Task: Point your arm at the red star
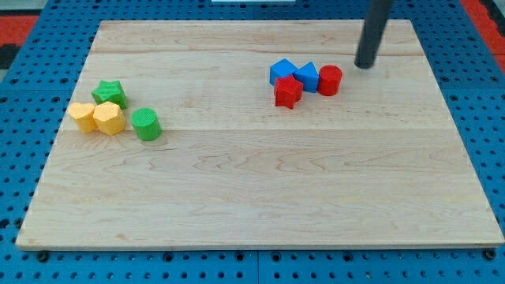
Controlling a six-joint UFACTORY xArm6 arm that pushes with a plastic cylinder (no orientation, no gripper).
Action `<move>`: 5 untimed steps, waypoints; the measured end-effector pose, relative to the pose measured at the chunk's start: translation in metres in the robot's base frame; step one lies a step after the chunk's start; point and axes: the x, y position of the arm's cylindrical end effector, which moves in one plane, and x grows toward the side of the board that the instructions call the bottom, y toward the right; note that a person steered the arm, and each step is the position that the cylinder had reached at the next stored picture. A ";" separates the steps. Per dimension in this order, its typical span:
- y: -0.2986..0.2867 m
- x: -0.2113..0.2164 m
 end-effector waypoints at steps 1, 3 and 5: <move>0.038 0.033; -0.009 0.082; -0.160 0.085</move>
